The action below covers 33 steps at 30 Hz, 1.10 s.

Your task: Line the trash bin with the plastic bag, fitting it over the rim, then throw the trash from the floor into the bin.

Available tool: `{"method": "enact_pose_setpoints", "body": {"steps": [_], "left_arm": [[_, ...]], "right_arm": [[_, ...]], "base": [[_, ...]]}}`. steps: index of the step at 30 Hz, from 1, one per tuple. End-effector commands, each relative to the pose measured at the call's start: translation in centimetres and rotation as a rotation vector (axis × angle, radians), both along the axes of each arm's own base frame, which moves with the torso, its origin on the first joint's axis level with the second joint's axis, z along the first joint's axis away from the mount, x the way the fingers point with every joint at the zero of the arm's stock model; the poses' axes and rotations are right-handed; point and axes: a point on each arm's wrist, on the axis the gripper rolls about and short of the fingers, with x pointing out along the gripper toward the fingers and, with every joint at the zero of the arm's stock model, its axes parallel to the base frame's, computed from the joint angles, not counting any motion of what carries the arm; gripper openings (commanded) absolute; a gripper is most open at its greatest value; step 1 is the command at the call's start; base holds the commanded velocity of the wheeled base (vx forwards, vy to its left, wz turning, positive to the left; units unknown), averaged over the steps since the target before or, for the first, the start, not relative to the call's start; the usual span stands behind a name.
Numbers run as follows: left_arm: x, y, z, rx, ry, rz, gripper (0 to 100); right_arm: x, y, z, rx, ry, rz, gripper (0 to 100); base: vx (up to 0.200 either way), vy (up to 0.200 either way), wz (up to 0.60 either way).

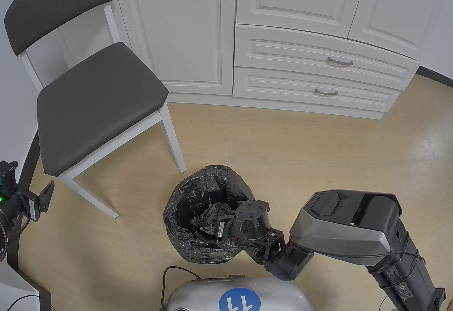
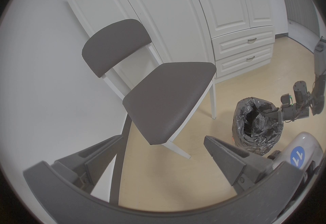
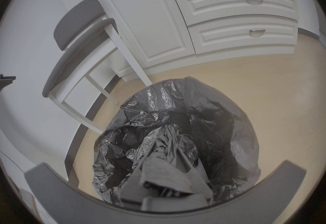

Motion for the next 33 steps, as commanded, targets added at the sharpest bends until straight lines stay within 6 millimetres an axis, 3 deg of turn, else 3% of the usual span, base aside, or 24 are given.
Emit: {"method": "enact_pose_setpoints", "body": {"steps": [1,8,18,33], "left_arm": [[0.0,0.0,-0.2,0.004,0.008,0.000,100],[0.0,0.0,-0.2,0.004,0.008,0.000,100],[0.0,0.0,-0.2,0.004,0.008,0.000,100],[0.1,0.0,-0.2,0.005,0.013,-0.001,100]], "right_arm": [[0.6,0.4,2.7,0.049,0.049,-0.030,0],[1.4,1.2,5.2,0.107,0.220,-0.103,0],[2.6,2.0,6.4,0.157,0.269,-0.200,0],[3.9,2.7,3.9,0.143,0.259,-0.264,0]], "base": [[0.000,0.000,0.00],[0.000,0.000,0.00],[0.000,0.000,0.00],[0.000,0.000,0.00]]}}
